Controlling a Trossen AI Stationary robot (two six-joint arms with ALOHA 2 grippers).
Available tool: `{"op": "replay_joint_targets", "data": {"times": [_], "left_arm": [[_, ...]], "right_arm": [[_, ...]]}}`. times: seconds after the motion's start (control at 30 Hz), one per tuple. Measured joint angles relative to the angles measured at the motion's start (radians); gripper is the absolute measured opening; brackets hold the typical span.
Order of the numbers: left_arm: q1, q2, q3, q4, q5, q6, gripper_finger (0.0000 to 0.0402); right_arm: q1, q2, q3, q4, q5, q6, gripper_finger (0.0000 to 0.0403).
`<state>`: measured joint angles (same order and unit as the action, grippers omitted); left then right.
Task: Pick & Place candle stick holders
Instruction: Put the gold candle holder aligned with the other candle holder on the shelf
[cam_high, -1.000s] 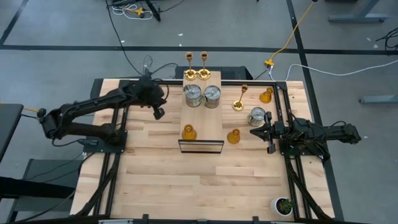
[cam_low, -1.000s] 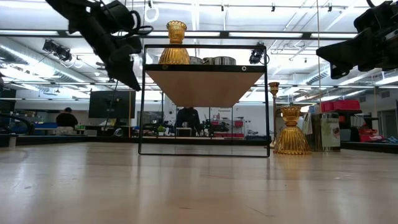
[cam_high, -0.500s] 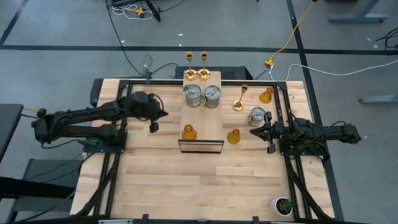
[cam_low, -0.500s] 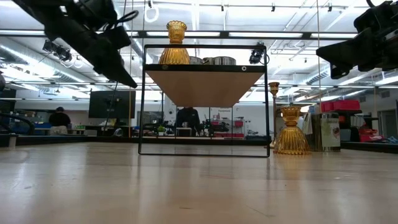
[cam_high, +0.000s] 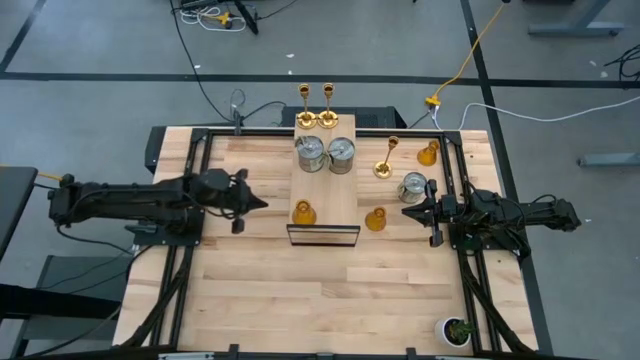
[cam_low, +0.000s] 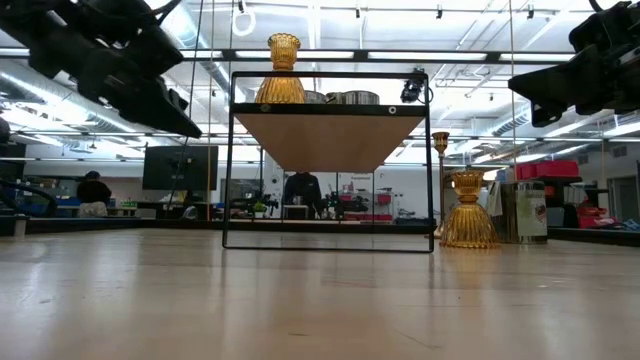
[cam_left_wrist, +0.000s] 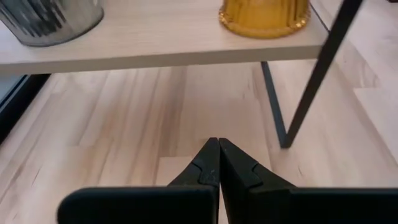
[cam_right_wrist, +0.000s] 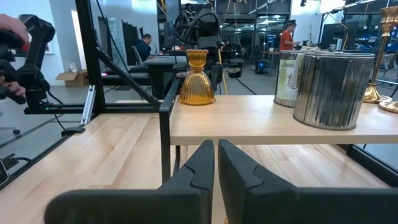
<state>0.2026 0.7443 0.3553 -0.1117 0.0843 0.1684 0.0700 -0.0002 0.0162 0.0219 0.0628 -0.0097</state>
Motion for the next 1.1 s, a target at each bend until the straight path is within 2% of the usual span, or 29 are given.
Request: {"op": "replay_joint_targets", "data": {"times": [0.27, 0.6, 0.77, 0.83, 1.1], "left_arm": [[-0.017, -0.068, -0.075, 0.049, 0.016, -0.054, 0.0003], [-0.017, -0.080, -0.077, 0.061, 0.121, -0.055, 0.0004], [-0.017, -0.129, -0.078, 0.063, 0.123, -0.016, 0.0004], [-0.017, -0.170, -0.101, 0.118, 0.129, -0.005, 0.0003], [-0.018, -0.285, -0.246, 0.390, 0.233, -0.156, 0.0003]], "right_arm": [[0.000, 0.000, 0.000, 0.000, 0.000, 0.000, 0.0027], [0.000, 0.000, 0.000, 0.000, 0.000, 0.000, 0.0027], [0.000, 0.000, 0.000, 0.000, 0.000, 0.000, 0.0027], [0.000, 0.000, 0.000, 0.000, 0.000, 0.000, 0.0027], [0.000, 0.000, 0.000, 0.000, 0.000, 0.000, 0.0027]]}}
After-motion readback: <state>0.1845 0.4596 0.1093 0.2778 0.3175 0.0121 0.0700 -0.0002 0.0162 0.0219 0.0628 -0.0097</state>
